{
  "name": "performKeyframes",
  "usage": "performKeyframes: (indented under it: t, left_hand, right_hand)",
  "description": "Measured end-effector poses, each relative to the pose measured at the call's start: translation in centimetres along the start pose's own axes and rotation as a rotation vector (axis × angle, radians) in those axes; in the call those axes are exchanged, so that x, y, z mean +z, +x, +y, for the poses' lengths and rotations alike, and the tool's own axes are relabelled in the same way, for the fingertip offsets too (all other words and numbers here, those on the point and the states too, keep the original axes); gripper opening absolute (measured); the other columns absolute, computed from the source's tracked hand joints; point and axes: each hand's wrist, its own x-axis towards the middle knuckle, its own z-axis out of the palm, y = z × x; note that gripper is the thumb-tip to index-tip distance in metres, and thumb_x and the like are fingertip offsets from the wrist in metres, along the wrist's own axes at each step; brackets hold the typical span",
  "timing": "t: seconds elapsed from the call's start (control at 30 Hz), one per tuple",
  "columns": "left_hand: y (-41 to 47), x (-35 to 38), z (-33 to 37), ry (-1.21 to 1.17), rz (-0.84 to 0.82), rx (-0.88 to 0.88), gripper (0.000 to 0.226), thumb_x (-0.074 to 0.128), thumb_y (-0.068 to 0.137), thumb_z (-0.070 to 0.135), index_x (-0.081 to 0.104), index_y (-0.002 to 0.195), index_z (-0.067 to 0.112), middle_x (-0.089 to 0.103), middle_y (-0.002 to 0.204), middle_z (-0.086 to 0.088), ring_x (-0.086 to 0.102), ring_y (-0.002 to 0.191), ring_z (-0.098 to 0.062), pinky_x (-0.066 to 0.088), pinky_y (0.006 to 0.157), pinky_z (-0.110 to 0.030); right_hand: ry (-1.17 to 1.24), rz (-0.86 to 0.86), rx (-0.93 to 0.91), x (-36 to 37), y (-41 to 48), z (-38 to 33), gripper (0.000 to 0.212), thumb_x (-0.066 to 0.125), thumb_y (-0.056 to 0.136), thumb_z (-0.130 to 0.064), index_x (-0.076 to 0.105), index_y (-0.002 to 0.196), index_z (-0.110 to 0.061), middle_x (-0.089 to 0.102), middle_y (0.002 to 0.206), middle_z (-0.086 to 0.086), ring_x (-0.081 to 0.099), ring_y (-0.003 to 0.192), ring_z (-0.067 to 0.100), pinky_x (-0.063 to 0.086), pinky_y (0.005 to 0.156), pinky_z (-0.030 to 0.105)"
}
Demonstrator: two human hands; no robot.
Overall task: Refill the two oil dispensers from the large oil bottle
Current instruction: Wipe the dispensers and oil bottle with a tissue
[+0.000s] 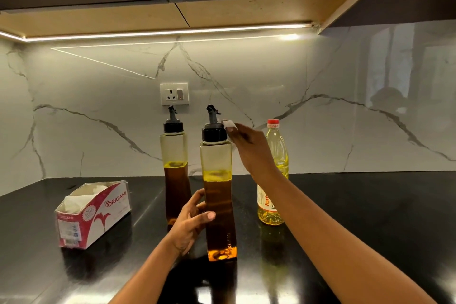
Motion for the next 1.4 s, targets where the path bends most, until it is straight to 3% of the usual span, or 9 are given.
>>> performKeyframes:
  t: [0.17, 0.3, 0.4, 0.53, 0.77, 0.93, 1.17, 1.27, 1.4]
  left_hand:
    - [0.1, -0.2, 0.0, -0.012, -0.004, -0.011, 0.093, 0.093, 0.053, 0.032, 0.047, 0.133, 0.017, 0.067, 0.119, -0.014, 0.064, 0.112, -0.031, 0.055, 0.083, -0.031]
    - [0.1, -0.3, -0.1, -0.023, -0.017, -0.020, 0.094, 0.094, 0.053, 0.031, 0.047, 0.133, 0.016, 0.067, 0.120, -0.016, 0.063, 0.114, -0.033, 0.055, 0.084, -0.033]
    - [0.0, -0.2, -0.1, -0.023, -0.026, -0.015, 0.092, 0.093, 0.055, 0.030, 0.048, 0.133, 0.015, 0.066, 0.120, -0.017, 0.062, 0.113, -0.035, 0.055, 0.085, -0.034]
    - [0.0, -0.2, -0.2, -0.047, -0.025, -0.030, 0.094, 0.093, 0.054, 0.029, 0.046, 0.134, 0.014, 0.065, 0.121, -0.018, 0.061, 0.115, -0.036, 0.055, 0.085, -0.035]
    - [0.0, -0.3, -0.4, -0.066, -0.040, -0.034, 0.088, 0.091, 0.059, 0.024, 0.048, 0.134, 0.014, 0.064, 0.123, -0.018, 0.061, 0.115, -0.035, 0.054, 0.086, -0.035]
    - [-0.1, -0.4, -0.4, -0.088, -0.025, -0.023, 0.080, 0.082, 0.064, 0.014, 0.046, 0.136, 0.013, 0.065, 0.122, -0.018, 0.062, 0.114, -0.034, 0.055, 0.085, -0.035]
    - [-0.4, 0.0, -0.4, -0.107, -0.022, -0.037, 0.085, 0.085, 0.062, 0.016, 0.044, 0.137, 0.016, 0.066, 0.122, -0.013, 0.062, 0.115, -0.030, 0.056, 0.084, -0.034]
    - [-0.8, 0.1, -0.4, -0.053, 0.003, -0.026, 0.080, 0.081, 0.068, 0.014, 0.042, 0.138, 0.019, 0.067, 0.122, -0.009, 0.063, 0.114, -0.026, 0.056, 0.084, -0.031]
    - [-2.0, 0.1, 0.3, 0.171, 0.003, -0.047, 0.099, 0.091, 0.055, 0.040, 0.037, 0.138, 0.034, 0.064, 0.128, 0.001, 0.060, 0.119, -0.017, 0.053, 0.091, -0.029]
  right_hand:
    - [-0.164, 0.043, -0.199, 0.5, -0.3, 0.3, 0.026, 0.060, 0.090, -0.025, 0.067, 0.113, -0.017, 0.070, 0.099, -0.007, 0.057, 0.080, -0.020, 0.043, 0.068, 0.002]
    - [0.151, -0.035, 0.227, 0.9, 1.7, -0.7, 0.022, 0.051, 0.096, -0.028, 0.067, 0.086, -0.017, 0.065, 0.073, -0.004, 0.059, 0.072, 0.000, 0.046, 0.073, 0.017]
    - [0.439, -0.141, 0.446, 0.6, 2.0, -0.1, 0.022, 0.048, 0.096, -0.031, 0.063, 0.088, -0.017, 0.067, 0.091, 0.007, 0.058, 0.093, 0.023, 0.044, 0.095, 0.046]
    - [0.575, -0.154, 0.495, 0.6, 0.9, 1.1, 0.023, 0.047, 0.096, -0.031, 0.062, 0.105, -0.017, 0.060, 0.114, 0.014, 0.053, 0.114, 0.033, 0.043, 0.097, 0.053]
    - [0.427, 0.005, 0.262, -0.3, -0.6, 2.0, 0.017, 0.057, 0.091, -0.016, 0.067, 0.105, -0.017, 0.069, 0.090, -0.004, 0.064, 0.088, 0.008, 0.053, 0.089, 0.039]
    - [0.370, -0.098, 0.307, 0.0, 0.2, 1.1, 0.021, 0.053, 0.093, -0.023, 0.062, 0.111, -0.020, 0.065, 0.106, 0.000, 0.058, 0.108, 0.018, 0.051, 0.090, 0.038]
    - [-0.025, 0.098, 0.033, 0.1, -3.6, 3.3, 0.029, 0.053, 0.094, -0.023, 0.056, 0.119, -0.037, 0.070, 0.094, 0.009, 0.062, 0.087, 0.022, 0.051, 0.075, 0.032]
    - [-0.140, 0.082, 0.031, 0.0, -6.5, 4.6, 0.031, 0.059, 0.091, -0.019, 0.061, 0.120, -0.029, 0.069, 0.088, -0.010, 0.060, 0.075, -0.008, 0.041, 0.063, 0.005]
    - [-0.248, -0.106, 0.163, -0.9, -11.1, 6.8, 0.034, 0.068, 0.084, -0.013, 0.065, 0.117, -0.017, 0.067, 0.097, -0.013, 0.055, 0.080, -0.023, 0.042, 0.072, 0.002]
